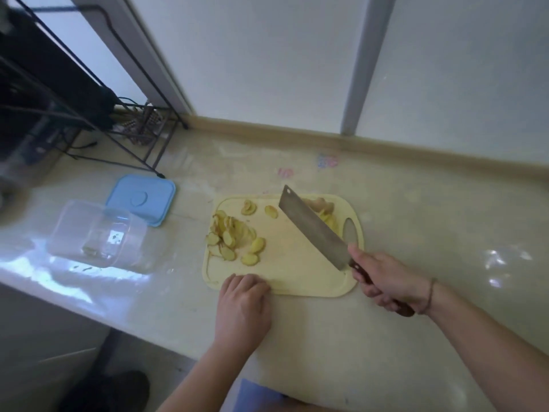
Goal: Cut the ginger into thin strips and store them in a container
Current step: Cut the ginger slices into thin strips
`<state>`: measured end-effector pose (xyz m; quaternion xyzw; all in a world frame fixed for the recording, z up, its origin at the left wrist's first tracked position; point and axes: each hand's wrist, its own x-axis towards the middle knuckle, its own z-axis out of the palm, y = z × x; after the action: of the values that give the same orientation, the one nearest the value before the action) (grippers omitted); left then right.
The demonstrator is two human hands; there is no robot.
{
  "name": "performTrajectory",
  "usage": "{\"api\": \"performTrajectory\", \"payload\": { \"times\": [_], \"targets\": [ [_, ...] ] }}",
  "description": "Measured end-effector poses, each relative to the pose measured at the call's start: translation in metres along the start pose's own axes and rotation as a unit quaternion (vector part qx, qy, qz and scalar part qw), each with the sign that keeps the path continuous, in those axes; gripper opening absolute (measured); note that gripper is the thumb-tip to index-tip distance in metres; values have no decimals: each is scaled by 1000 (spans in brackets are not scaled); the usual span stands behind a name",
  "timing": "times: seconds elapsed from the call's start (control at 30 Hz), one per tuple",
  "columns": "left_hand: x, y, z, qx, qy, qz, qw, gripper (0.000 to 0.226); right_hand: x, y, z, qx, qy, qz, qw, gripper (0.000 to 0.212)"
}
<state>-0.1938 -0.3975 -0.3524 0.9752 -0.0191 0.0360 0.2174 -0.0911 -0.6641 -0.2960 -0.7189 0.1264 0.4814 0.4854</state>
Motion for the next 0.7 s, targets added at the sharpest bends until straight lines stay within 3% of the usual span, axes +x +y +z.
{"api": "performTrajectory", "payload": {
  "times": [0.07,0.13,0.23,0.3,0.37,0.5,0.57,0.6,0.7],
  "targets": [
    [5,4,-4,-21,22,-14,999,27,-4,-1,5,-52,-9,-24,998,55],
    [13,11,-15,-67,111,-32,991,25,-10,0,12,-175,18,-86,981,67],
    [30,30,-37,-110,215,71,968,17,-15,9,17,-345,61,-188,917,87],
    [43,39,-44,-79,168,169,968,12,-17,14,22,-411,86,-209,883,72],
    [53,40,-40,-27,73,199,977,13,-21,16,25,-476,112,-212,846,66],
    [65,44,-28,57,-80,131,987,26,-21,18,26,-528,137,-231,805,115],
    [70,50,-27,71,-121,108,984,36,-23,17,27,-542,138,-223,798,123],
    [74,53,-27,78,-146,96,982,42,-26,15,27,-557,130,-215,792,119],
    [83,62,-27,119,-224,75,964,73,-30,6,30,-581,118,-200,780,74]
  ]
}}
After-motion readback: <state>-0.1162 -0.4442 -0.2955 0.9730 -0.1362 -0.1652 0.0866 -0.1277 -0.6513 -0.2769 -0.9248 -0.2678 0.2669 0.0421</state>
